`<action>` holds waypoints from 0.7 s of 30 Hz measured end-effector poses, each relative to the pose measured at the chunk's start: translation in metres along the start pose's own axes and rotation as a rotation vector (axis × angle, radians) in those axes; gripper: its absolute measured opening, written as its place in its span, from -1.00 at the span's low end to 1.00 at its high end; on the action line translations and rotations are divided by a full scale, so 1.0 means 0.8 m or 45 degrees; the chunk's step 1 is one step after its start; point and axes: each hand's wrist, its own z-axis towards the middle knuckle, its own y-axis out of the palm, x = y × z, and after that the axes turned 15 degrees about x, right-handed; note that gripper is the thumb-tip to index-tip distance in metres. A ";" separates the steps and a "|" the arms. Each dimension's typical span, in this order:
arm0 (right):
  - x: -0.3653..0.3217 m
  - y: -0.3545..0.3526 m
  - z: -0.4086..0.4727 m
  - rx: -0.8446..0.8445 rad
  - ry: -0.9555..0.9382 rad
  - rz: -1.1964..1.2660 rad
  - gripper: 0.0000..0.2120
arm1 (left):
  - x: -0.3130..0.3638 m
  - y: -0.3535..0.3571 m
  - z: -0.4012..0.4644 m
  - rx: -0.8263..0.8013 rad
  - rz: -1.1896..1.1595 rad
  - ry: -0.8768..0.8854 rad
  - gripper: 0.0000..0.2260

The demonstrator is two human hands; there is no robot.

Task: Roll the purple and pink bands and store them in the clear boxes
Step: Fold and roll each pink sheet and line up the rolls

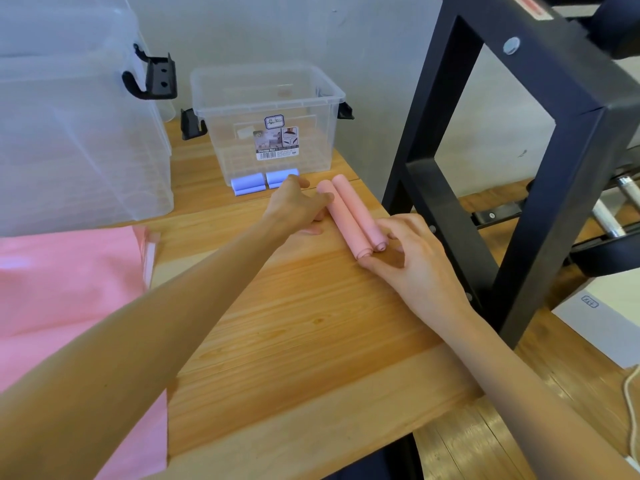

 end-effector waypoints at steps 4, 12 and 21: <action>-0.005 -0.003 -0.001 0.003 -0.042 -0.075 -0.51 | -0.004 -0.008 -0.007 -0.009 -0.017 0.004 -0.53; -0.026 -0.005 -0.012 0.063 -0.134 -0.125 -0.77 | -0.014 -0.038 -0.025 -0.071 -0.023 0.074 -0.69; -0.090 0.019 -0.035 -0.098 -0.185 -0.026 -0.82 | -0.039 -0.125 -0.056 -0.030 -0.041 0.192 -0.86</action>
